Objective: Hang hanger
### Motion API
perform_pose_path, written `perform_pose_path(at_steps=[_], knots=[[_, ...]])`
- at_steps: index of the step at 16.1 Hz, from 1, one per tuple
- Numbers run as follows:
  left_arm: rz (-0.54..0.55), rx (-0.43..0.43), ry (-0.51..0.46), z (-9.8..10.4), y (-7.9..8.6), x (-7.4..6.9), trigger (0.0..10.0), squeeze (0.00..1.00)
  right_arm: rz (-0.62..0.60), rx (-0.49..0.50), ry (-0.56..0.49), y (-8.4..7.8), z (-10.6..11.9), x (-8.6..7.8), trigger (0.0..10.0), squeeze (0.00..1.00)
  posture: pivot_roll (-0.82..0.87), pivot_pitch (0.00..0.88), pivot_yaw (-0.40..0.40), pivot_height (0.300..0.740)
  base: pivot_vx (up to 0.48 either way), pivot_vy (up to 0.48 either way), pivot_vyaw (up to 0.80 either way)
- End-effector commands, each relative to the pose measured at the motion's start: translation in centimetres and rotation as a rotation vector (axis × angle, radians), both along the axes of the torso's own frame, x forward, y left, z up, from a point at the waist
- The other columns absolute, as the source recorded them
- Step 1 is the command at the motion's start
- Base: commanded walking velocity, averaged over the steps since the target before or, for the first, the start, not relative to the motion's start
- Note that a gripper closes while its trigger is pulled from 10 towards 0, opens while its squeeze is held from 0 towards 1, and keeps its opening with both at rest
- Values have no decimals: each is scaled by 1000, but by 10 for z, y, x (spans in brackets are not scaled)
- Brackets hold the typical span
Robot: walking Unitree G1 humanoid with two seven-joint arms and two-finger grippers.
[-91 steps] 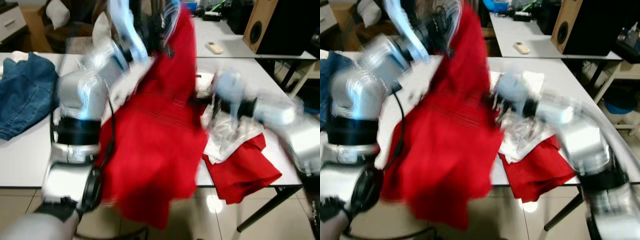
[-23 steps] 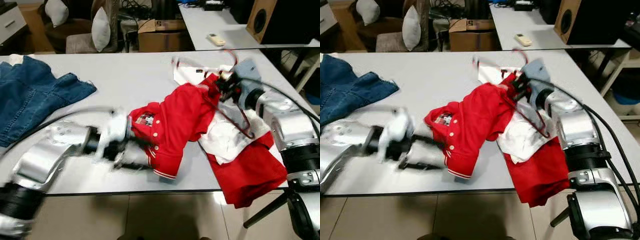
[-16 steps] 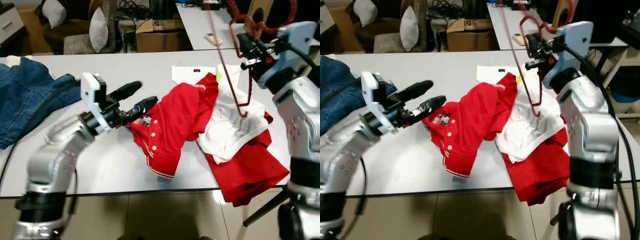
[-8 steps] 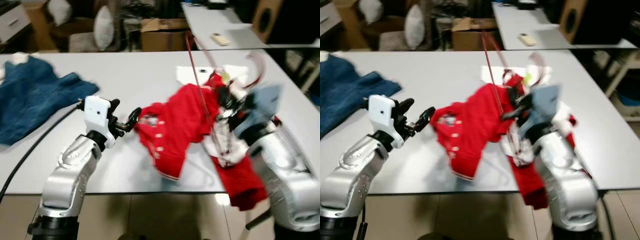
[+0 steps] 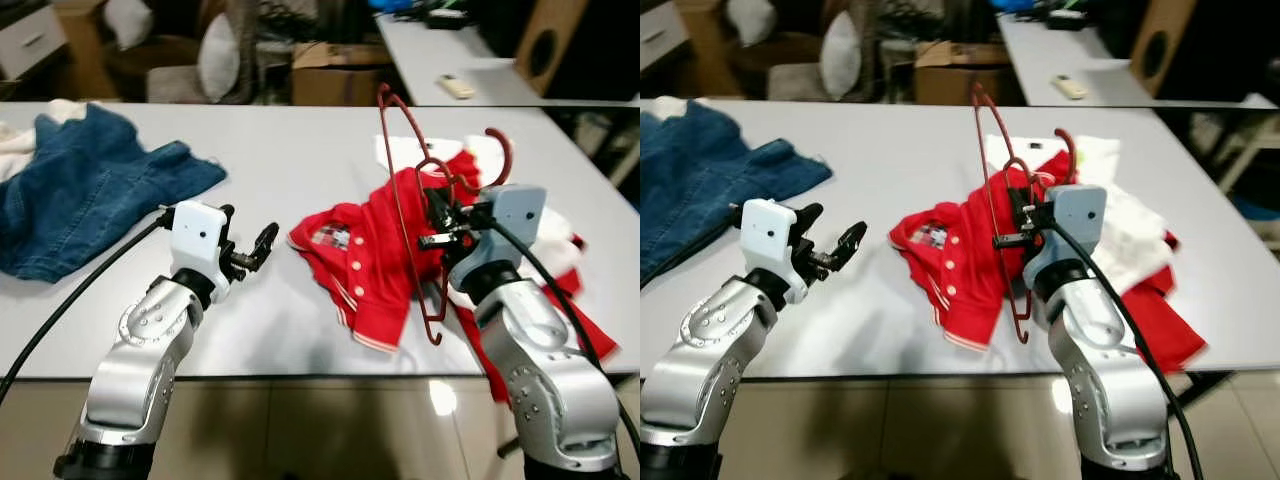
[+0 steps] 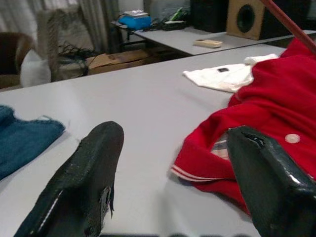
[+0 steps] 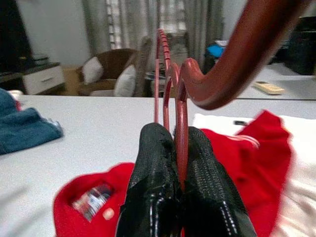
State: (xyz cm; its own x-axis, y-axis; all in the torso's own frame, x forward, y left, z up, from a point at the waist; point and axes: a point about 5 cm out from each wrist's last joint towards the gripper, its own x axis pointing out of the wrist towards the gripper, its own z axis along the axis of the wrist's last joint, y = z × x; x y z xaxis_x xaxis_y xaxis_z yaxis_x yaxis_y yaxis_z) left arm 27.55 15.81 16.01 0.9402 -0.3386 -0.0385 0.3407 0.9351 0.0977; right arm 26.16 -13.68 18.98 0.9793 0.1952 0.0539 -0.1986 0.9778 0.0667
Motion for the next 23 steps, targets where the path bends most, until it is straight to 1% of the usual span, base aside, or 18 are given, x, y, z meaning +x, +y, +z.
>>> perform_pose_path(at_steps=[1, 3, 5, 6, 8, 9, 10, 11, 14, 15, 16, 17, 20, 22, 23], knots=[[1, -3, -6, 1, -2, 0, 10000, 0, -25, -4, 6, -4, -2, 0, 10000, 0, -48, 0, 45, 740, 0, 247, 0], [-4, 8, -1, -3, -4, 0, 10000, 0, -27, -50, 13, -5, -6, -2, 10000, 0, -51, 0, 59, 740, 0, 246, 0], [-23, 1, -9, 0, -10, 3, 10000, 0, -46, -37, 8, -5, -5, 1, 10000, 0, -47, 0, 53, 740, 0, 120, 0], [-22, 15, -13, 0, -9, 3, 10000, 0, -55, -41, 6, -4, -5, 3, 10000, 0, -45, 0, 48, 740, 0, 0, 0], [-11, 0, -14, 1, -7, 4, 10000, 0, -52, -60, -1, 2, -3, 4, 10000, 0, -47, 0, 50, 740, 0, 0, 0], [-13, 13, -6, -3, -7, 3, 10000, 0, -46, -99, -9, 2, -6, 2, 10000, 0, -54, 0, 60, 740, 0, 0, 0], [-19, 0, -6, -2, -9, 4, 10000, 0, -44, -76, 2, 0, -7, 2, 10000, 0, -53, 0, 59, 740, 0, 0, 0], [-18, 10, -9, -2, -9, 6, 10000, 0, -55, -76, 3, -1, -8, 2, 10000, 0, -55, 0, 48, 740, 0, 0, 0], [11, -2, -7, -2, -4, 5, 10000, 0, -42, -57, 20, -1, -10, 2, 10000, 0, -48, 0, 39, 740, 0, 0, 0], [-3, 6, -2, -4, -7, 3, 10000, 0, -45, -63, 23, -3, -14, 1, 10000, 0, -43, 0, 43, 740, 0, 0, 0], [-8, 3, -4, -3, -8, 3, 10000, 0, -53, -59, 27, -3, -14, 1, 10000, 0, -43, 0, 44, 740, 0, 244, 0], [-12, 0, -11, -1, -10, 6, 10000, 0, -58, -34, 36, -3, -14, 3, 10000, 0, -43, 0, 39, 740, 0, 277, 0], [2, -11, -12, 1, -6, 8, 10000, 0, -16, -37, 57, 2, -15, 0, 10000, 0, -58, 0, 38, 740, 0, 299, 0], [-13, 12, -1, -5, -9, 8, 10000, 0, -28, -40, 66, -3, -20, -1, 10000, 0, -62, 0, 55, 740, 0, 311, 0], [-27, 3, -7, -2, -12, 9, 10000, 0, -38, -32, 59, -3, -18, 0, 10000, 0, -63, 0, 62, 740, 0, 311, 0]])
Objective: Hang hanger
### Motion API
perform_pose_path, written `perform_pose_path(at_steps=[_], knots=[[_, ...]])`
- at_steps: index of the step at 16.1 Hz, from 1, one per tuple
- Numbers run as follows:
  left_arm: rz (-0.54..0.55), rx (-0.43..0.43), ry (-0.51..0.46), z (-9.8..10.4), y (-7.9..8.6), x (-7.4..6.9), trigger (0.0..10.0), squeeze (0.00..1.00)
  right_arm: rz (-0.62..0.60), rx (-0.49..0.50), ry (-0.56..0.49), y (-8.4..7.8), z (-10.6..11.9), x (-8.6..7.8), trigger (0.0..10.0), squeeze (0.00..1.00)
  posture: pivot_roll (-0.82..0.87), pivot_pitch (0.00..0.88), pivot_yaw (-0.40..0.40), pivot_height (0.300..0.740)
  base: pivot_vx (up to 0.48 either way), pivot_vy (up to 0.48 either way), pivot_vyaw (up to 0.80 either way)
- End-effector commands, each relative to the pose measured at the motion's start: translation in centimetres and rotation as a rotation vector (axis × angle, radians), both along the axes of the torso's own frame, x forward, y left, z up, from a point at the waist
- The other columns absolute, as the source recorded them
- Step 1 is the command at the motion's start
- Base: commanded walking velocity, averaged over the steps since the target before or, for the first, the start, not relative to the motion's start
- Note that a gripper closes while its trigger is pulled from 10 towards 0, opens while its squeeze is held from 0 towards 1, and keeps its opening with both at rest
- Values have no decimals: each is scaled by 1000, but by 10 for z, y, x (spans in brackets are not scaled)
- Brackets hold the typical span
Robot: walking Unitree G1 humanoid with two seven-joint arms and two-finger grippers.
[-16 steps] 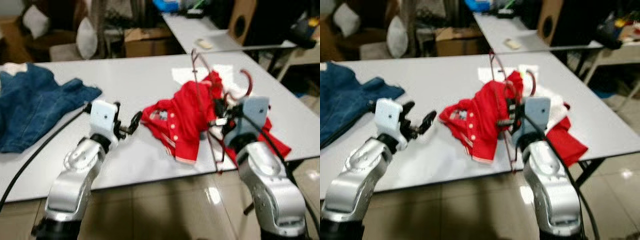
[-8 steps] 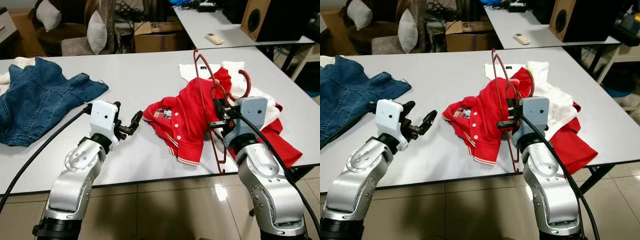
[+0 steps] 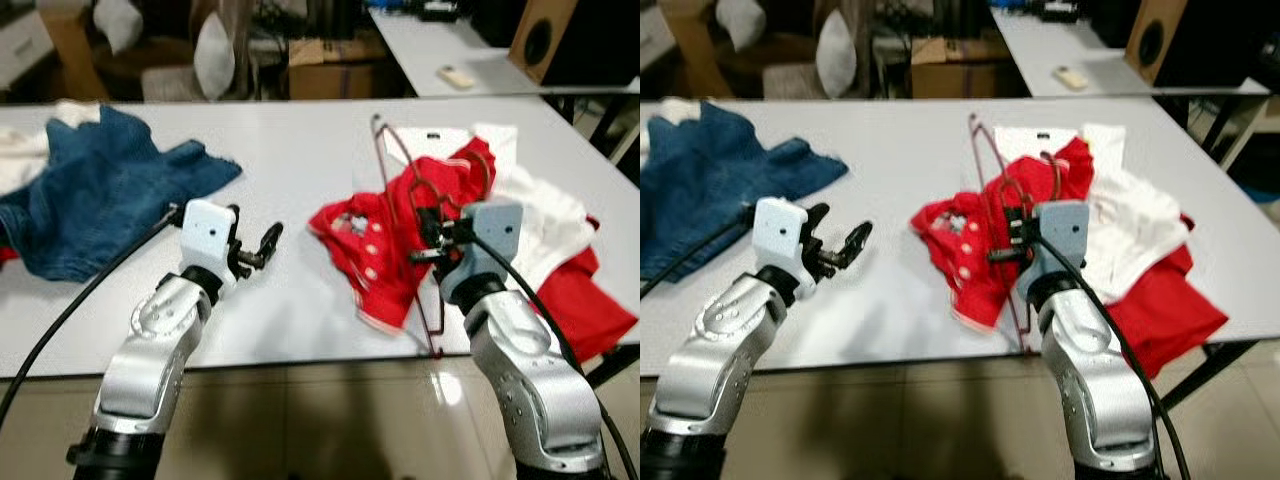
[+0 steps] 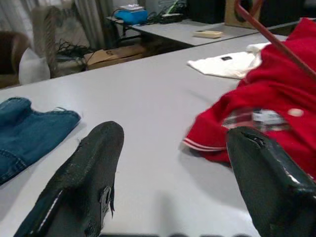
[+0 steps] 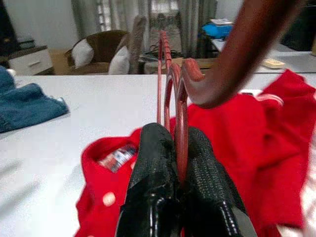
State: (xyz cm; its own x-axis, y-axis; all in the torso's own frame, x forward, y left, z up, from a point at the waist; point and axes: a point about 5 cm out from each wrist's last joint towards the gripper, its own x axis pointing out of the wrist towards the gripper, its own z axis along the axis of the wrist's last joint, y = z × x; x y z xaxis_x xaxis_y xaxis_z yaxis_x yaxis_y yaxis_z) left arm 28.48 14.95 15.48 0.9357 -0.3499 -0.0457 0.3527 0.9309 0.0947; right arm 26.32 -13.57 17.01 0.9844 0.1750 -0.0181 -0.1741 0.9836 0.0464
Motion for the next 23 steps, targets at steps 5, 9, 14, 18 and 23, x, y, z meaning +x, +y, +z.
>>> perform_pose_path(at_steps=[5, 9, 14, 18, 23], knots=[[-24, 11, -14, 2, -3, 2, 10000, 0, 21, -37, 3, -3, -2, -3, 10000, 0, -65, 0, 64, 740, 0, 311, 0], [-23, 19, -24, 7, 0, 5, 10000, 0, -7, 2, 2, -1, 2, 2, 10000, 0, -58, 0, 55, 740, 0, 312, 0], [-21, 24, -24, 7, 2, 5, 10000, 0, 10, 21, 15, 0, -1, 3, 10000, 0, -46, 0, 53, 740, 0, 311, 0], [3, 21, -19, 5, 9, 5, 10000, 0, 19, 9, 35, -3, -4, 0, 10000, 0, -52, 0, 58, 740, 0, 313, -666], [-1, 25, -25, 8, 10, 8, 10000, 0, 18, 34, 34, 0, -1, 2, 10000, 0, -57, 0, 61, 740, 0, 315, 0]])
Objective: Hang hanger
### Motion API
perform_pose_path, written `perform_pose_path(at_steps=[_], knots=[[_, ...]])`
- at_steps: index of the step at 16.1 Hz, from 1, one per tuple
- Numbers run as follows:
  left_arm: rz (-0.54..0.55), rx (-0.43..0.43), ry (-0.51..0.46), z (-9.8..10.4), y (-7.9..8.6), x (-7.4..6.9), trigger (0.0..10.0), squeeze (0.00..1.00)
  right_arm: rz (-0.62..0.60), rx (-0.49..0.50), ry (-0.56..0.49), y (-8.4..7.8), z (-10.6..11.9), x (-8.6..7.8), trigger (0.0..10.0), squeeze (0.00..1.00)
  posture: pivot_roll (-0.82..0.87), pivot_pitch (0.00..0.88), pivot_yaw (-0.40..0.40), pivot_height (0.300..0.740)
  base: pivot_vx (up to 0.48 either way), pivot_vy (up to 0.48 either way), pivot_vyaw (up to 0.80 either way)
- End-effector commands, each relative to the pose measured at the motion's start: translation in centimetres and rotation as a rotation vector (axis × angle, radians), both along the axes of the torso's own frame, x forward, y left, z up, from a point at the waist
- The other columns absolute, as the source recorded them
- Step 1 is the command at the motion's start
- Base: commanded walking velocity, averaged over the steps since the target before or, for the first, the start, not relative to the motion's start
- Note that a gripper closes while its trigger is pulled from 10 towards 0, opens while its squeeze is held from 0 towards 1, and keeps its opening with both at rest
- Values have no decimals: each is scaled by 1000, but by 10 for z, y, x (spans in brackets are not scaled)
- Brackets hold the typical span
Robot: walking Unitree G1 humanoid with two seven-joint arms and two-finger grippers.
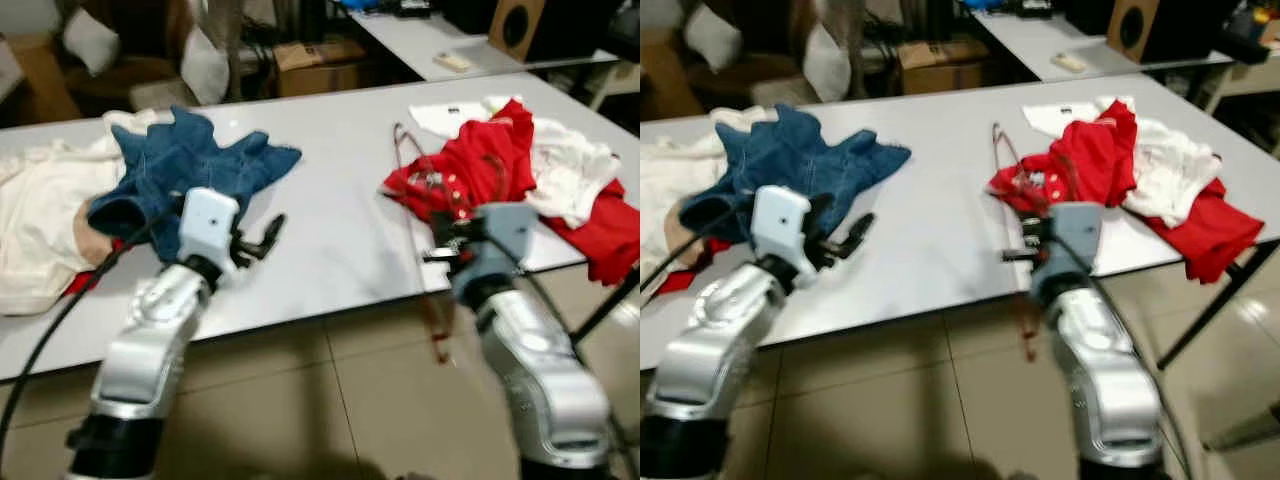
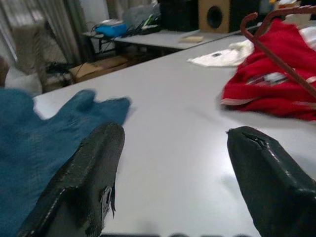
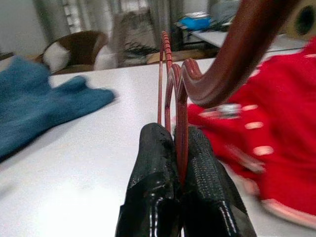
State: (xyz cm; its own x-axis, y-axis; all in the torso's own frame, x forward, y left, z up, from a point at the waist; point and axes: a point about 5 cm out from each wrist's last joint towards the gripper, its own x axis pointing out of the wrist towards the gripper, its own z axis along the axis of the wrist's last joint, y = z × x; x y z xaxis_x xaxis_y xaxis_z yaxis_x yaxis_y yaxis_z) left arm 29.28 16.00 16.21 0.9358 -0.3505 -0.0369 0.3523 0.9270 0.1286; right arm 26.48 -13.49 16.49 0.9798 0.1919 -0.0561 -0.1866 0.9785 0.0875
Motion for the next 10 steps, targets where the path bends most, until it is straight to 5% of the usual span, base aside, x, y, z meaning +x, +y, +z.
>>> perform_pose_path(at_steps=[1, 10], knots=[[-12, 5, 2, -2, -2, -1, 10000, 0, -1, -5, -4, -2, 1, -1, 10000, 0, -56, 0, 66, 740, 0, 315, 0], [-16, 26, -7, 0, 1, 4, 10000, 0, -21, -34, -40, -2, 3, 2, 10000, 0, -55, 0, 65, 740, 0, 318, -52]])
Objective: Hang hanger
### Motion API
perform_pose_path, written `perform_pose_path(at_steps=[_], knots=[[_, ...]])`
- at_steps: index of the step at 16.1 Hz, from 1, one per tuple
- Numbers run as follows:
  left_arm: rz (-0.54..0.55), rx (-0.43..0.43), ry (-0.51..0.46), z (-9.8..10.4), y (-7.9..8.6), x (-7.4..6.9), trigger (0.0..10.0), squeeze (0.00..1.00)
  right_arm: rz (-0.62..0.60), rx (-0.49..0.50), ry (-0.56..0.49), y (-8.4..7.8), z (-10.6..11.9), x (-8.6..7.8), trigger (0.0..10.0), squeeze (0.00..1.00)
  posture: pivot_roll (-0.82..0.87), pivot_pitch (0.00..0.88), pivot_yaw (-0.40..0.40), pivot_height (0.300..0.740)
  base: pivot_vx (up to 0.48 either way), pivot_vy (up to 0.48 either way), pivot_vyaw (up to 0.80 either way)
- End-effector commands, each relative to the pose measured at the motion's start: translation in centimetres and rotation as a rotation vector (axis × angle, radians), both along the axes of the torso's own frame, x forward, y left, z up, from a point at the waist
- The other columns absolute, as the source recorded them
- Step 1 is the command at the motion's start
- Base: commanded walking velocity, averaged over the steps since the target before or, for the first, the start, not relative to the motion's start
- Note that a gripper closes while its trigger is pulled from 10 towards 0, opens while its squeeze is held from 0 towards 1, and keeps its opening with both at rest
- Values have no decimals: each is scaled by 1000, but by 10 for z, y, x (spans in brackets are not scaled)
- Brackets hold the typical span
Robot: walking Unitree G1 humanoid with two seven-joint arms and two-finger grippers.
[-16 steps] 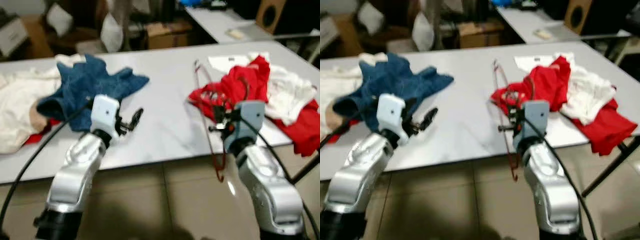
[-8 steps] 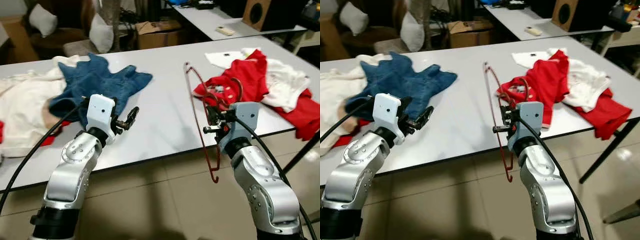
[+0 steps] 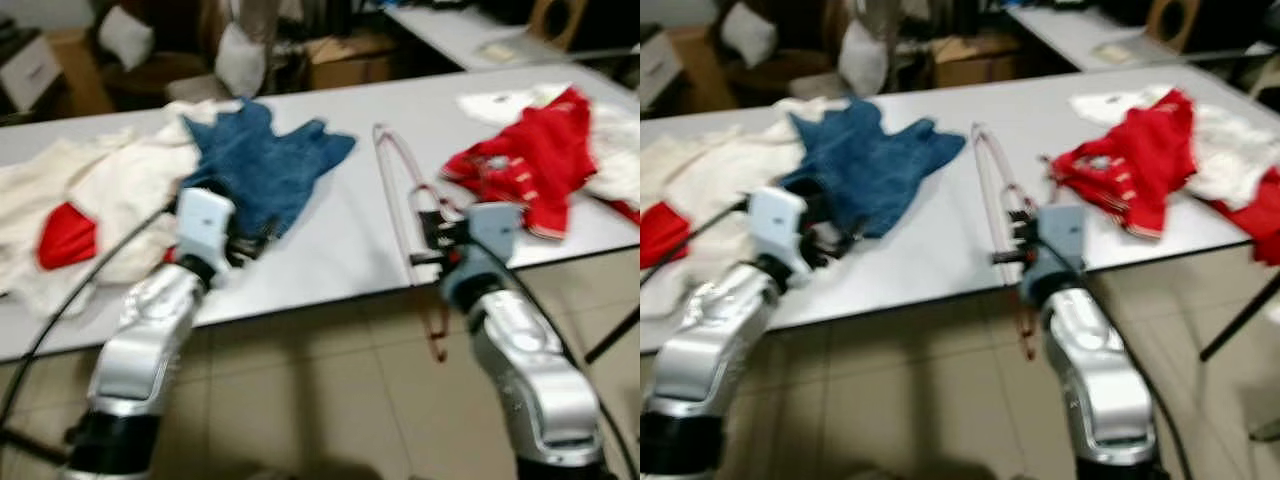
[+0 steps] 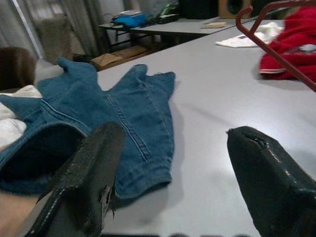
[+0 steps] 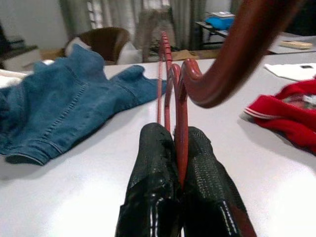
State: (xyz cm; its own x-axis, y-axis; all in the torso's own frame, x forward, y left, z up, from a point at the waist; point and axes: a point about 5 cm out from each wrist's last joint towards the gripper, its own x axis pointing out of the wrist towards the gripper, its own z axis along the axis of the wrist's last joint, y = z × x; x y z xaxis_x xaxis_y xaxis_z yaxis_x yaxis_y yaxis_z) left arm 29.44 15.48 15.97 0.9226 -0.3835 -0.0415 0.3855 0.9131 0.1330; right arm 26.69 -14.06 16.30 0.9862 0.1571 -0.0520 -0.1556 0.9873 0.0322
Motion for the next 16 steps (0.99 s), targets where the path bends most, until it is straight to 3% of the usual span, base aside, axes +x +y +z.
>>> perform_pose_path(at_steps=[1, 4, 6, 9, 13, 16], knots=[[23, 27, -13, 3, 8, 3, 10000, 0, 13, 18, -26, 5, 5, 1, 10000, 0, -59, 0, 59, 740, 0, 319, -800], [48, 25, -6, 0, 13, 3, 10000, 0, 57, 7, -28, 7, 5, -2, 10000, 0, -59, 0, 67, 740, 0, 319, -692], [27, 23, -17, 5, 9, 6, 10000, 0, 51, 9, -37, 7, 6, 1, 10000, 0, -56, 0, 72, 740, 0, 319, 0], [41, 38, -26, 6, 16, 9, 10000, 0, 60, 10, -38, 12, 7, 2, 10000, 0, -65, 0, 66, 740, 0, 319, 0], [21, 62, -13, 0, 12, 6, 10000, 0, 22, 7, -34, 1, 4, 1, 10000, 0, -64, 0, 71, 740, 0, 320, 0], [25, 96, -10, -3, 18, 7, 10000, 0, 53, 3, -38, 6, 5, 1, 10000, 0, -65, 0, 70, 740, 0, 317, 0]])
